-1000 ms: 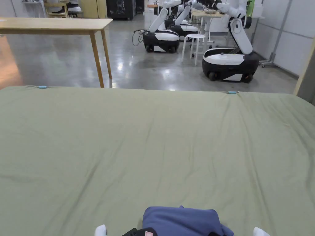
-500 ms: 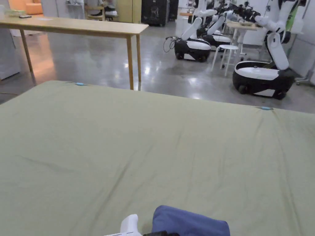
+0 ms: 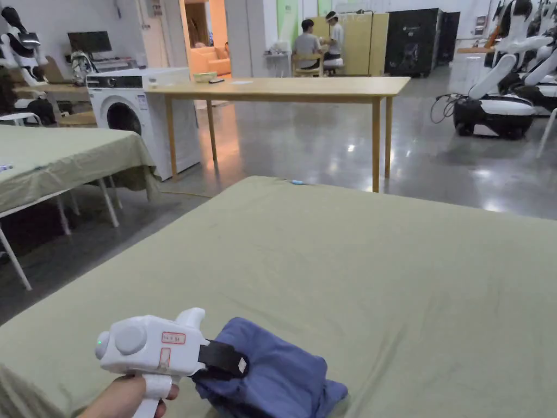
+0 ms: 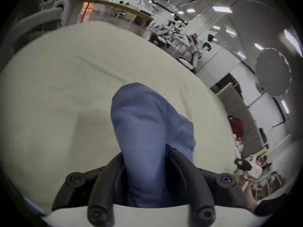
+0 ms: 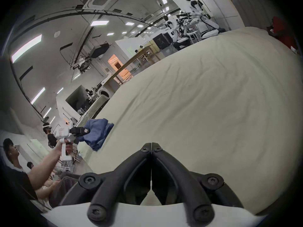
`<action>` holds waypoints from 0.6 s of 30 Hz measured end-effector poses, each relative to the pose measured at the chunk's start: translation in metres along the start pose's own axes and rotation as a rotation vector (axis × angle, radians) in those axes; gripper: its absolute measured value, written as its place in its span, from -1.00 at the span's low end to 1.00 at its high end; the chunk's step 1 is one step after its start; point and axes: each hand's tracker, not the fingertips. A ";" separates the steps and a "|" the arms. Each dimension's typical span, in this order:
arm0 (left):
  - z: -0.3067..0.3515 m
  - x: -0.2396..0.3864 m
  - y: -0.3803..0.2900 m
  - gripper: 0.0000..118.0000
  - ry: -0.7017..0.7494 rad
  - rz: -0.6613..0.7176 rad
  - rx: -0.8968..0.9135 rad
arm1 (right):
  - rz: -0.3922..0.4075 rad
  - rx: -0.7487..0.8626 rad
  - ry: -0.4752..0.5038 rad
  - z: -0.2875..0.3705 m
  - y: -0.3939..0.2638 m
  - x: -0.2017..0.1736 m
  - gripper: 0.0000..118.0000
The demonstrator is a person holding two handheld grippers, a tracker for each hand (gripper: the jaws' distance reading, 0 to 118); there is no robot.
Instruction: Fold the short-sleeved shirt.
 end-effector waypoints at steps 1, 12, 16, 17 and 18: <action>0.004 -0.017 0.008 -0.56 0.044 0.019 -0.007 | -0.002 -0.005 0.003 -0.002 -0.001 -0.002 -0.99; 0.019 -0.054 -0.005 0.79 0.112 0.037 0.059 | 0.021 -0.023 -0.024 -0.004 -0.001 -0.006 -0.99; 0.067 -0.056 -0.013 0.79 0.190 0.058 0.182 | 0.019 -0.012 -0.013 0.005 -0.001 -0.009 -0.99; 0.082 -0.050 -0.013 0.79 0.219 0.057 0.216 | 0.018 -0.008 -0.010 0.008 -0.001 -0.009 -0.99; 0.091 -0.040 -0.014 0.79 0.254 0.047 0.248 | 0.019 -0.003 -0.008 0.011 0.000 -0.009 -0.99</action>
